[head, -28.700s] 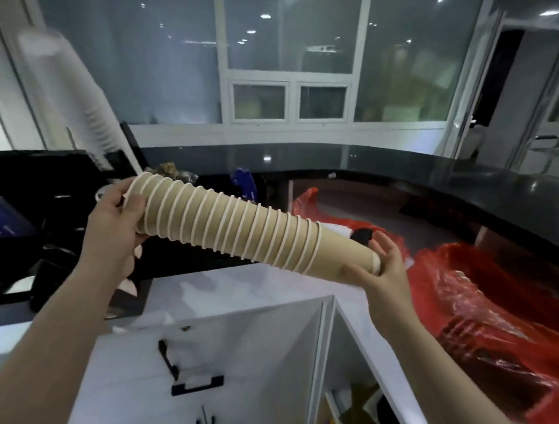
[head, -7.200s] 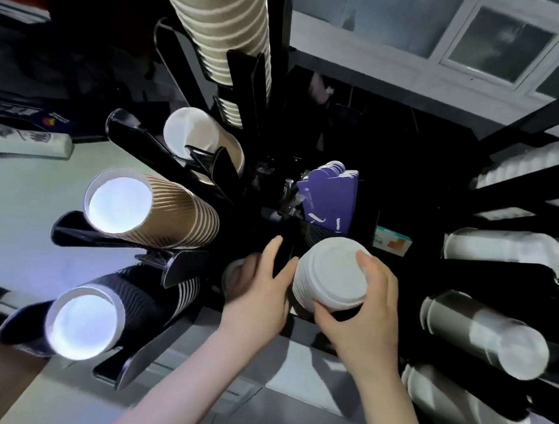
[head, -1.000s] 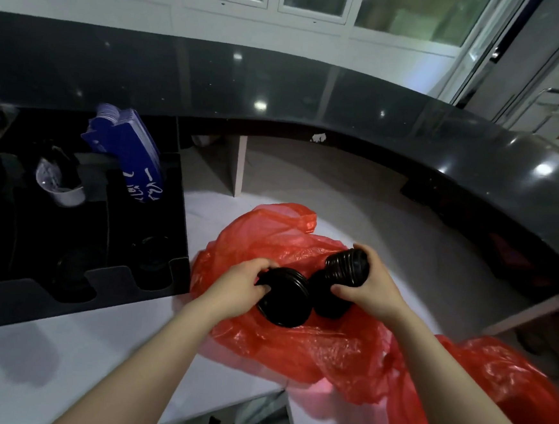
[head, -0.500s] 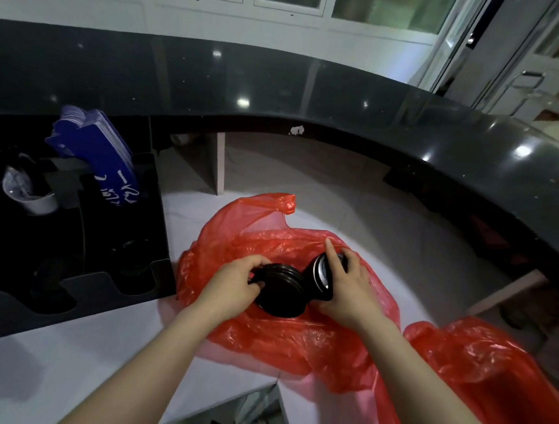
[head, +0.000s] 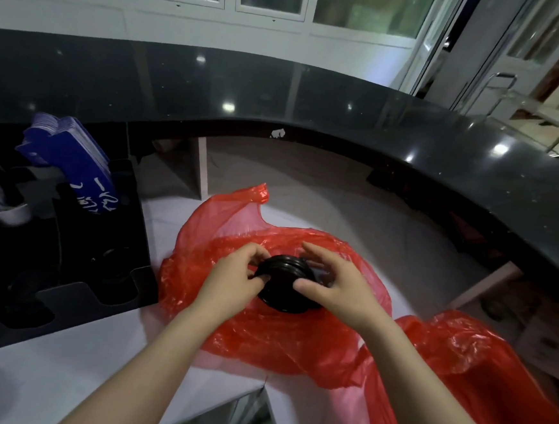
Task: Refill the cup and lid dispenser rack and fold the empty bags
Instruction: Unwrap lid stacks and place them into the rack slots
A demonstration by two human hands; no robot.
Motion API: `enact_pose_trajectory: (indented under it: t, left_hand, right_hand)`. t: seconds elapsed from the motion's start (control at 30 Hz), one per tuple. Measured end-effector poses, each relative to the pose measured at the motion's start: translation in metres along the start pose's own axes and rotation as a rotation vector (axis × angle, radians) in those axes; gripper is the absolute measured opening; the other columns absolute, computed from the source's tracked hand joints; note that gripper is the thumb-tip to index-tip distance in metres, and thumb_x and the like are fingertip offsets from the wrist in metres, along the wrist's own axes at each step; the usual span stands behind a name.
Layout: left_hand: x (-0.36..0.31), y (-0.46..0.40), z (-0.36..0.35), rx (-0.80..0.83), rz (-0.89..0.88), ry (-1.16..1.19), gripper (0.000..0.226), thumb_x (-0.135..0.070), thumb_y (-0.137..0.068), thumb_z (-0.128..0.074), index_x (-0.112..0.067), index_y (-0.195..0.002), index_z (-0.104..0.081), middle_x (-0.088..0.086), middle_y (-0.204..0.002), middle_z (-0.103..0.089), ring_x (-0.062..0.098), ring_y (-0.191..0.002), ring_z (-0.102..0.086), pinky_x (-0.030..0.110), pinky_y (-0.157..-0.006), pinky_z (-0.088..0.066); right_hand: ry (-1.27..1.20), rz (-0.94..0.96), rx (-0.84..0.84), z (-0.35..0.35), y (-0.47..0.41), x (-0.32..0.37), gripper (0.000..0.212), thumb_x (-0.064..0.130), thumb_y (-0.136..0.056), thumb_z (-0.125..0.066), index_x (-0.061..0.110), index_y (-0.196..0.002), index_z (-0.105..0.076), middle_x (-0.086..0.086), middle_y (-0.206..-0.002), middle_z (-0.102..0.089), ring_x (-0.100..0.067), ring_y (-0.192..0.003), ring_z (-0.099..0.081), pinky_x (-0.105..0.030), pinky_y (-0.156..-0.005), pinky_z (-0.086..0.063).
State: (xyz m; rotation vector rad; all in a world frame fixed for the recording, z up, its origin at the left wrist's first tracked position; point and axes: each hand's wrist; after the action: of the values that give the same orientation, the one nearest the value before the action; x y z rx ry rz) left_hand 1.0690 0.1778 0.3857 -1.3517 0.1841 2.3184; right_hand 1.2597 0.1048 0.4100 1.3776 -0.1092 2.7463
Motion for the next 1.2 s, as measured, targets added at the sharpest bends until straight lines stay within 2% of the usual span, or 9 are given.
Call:
enact_pose_trajectory:
  t: [0.1, 0.23, 0.37, 0.5, 0.63, 0.73, 0.93, 1.03, 1.2]
  left_hand:
    - [-0.004, 0.000, -0.006, 0.029, -0.008, 0.043, 0.037, -0.004, -0.079, -0.069, -0.037, -0.088, -0.055, -0.019, -0.091, -0.064, -0.004, -0.091, -0.059, 0.014, -0.077, -0.046]
    - [-0.006, 0.000, -0.007, 0.101, 0.048, 0.161, 0.040, -0.009, -0.078, -0.075, -0.036, -0.101, -0.056, -0.012, -0.104, -0.065, 0.004, -0.088, -0.066, 0.012, -0.075, -0.050]
    - [-0.004, -0.004, -0.006, 0.108, 0.088, 0.126, 0.035, -0.007, -0.082, -0.071, -0.033, -0.101, -0.056, -0.009, -0.100, -0.065, 0.008, -0.084, -0.066, 0.012, -0.073, -0.049]
    - [-0.006, -0.007, -0.012, 0.150, 0.098, 0.101, 0.030, -0.004, -0.084, -0.067, -0.024, -0.104, -0.058, -0.005, -0.099, -0.067, 0.008, -0.086, -0.065, 0.010, -0.073, -0.048]
    - [-0.006, -0.009, -0.016, 0.196, 0.108, 0.065, 0.028, -0.004, -0.084, -0.066, -0.022, -0.105, -0.061, -0.001, -0.101, -0.068, 0.015, -0.092, -0.066, 0.032, -0.087, -0.053]
    - [-0.003, -0.010, -0.017, 0.219, 0.123, 0.050, 0.028, -0.005, -0.084, -0.065, -0.024, -0.103, -0.061, -0.002, -0.100, -0.068, 0.016, -0.093, -0.066, 0.035, -0.089, -0.053]
    - [0.005, -0.013, -0.022, 0.274, 0.151, 0.038, 0.030, -0.008, -0.084, -0.068, -0.029, -0.103, -0.060, -0.008, -0.101, -0.066, 0.011, -0.092, -0.066, 0.035, -0.088, -0.054]
    - [0.007, -0.015, -0.025, 0.279, 0.169, 0.052, 0.030, -0.007, -0.084, -0.068, -0.029, -0.103, -0.059, -0.006, -0.101, -0.066, 0.014, -0.092, -0.066, 0.037, -0.089, -0.054]
    - [0.010, -0.018, -0.027, 0.296, 0.194, 0.064, 0.031, -0.005, -0.084, -0.068, -0.028, -0.103, -0.060, -0.007, -0.099, -0.066, 0.017, -0.094, -0.066, 0.039, -0.089, -0.054]
  right_hand:
    - [0.008, 0.072, -0.032, -0.002, 0.006, -0.001, 0.048, 0.024, -0.070, -0.074, 0.039, -0.114, -0.060, 0.020, -0.109, -0.065, 0.002, -0.104, -0.060, -0.019, -0.091, -0.046]
    - [0.026, 0.013, -0.437, 0.006, 0.012, -0.009, 0.047, 0.002, -0.067, -0.070, 0.042, -0.089, -0.060, 0.026, -0.083, -0.066, 0.006, -0.082, -0.061, -0.015, -0.071, -0.045]
    - [0.237, -0.024, -0.645, 0.016, 0.010, -0.019, 0.038, 0.006, -0.067, -0.073, 0.027, -0.093, -0.056, 0.016, -0.082, -0.057, -0.003, -0.075, -0.054, -0.021, -0.062, -0.037]
    - [0.570, 0.045, -0.490, 0.010, 0.002, -0.028, 0.040, 0.006, -0.064, -0.077, 0.009, -0.100, -0.060, -0.008, -0.097, -0.059, -0.033, -0.090, -0.057, -0.037, -0.066, -0.042]
    - [0.642, 0.085, -0.300, -0.002, 0.005, -0.033, 0.062, 0.037, -0.059, -0.088, 0.009, -0.107, -0.061, -0.006, -0.119, -0.061, -0.029, -0.109, -0.056, -0.037, -0.084, -0.049]
    - [0.661, 0.147, -0.319, -0.006, 0.005, -0.036, 0.059, 0.036, -0.056, -0.090, 0.008, -0.101, -0.063, -0.009, -0.122, -0.062, -0.033, -0.114, -0.057, -0.042, -0.092, -0.051]
    - [0.645, 0.099, -0.206, -0.016, 0.001, -0.045, 0.055, 0.025, -0.057, -0.090, 0.007, -0.095, -0.054, -0.016, -0.143, -0.045, -0.039, -0.138, -0.033, -0.039, -0.113, -0.023]
    - [0.659, 0.110, -0.198, -0.019, -0.001, -0.048, 0.055, 0.022, -0.064, -0.086, 0.006, -0.106, -0.055, -0.014, -0.148, -0.039, -0.037, -0.140, -0.030, -0.040, -0.114, -0.026]
    - [0.676, 0.074, -0.151, -0.016, 0.003, -0.054, 0.105, 0.029, -0.060, -0.087, 0.021, -0.148, -0.030, -0.007, -0.152, -0.027, -0.031, -0.138, -0.026, -0.042, -0.114, -0.026]
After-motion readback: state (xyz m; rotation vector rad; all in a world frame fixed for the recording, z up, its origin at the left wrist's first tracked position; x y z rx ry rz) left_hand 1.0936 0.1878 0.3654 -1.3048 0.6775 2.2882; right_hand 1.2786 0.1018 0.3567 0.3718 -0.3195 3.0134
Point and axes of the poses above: each hand's wrist, its own y-axis away from the middle knuckle, its own z-axis out of the back of the hand, x = y × z
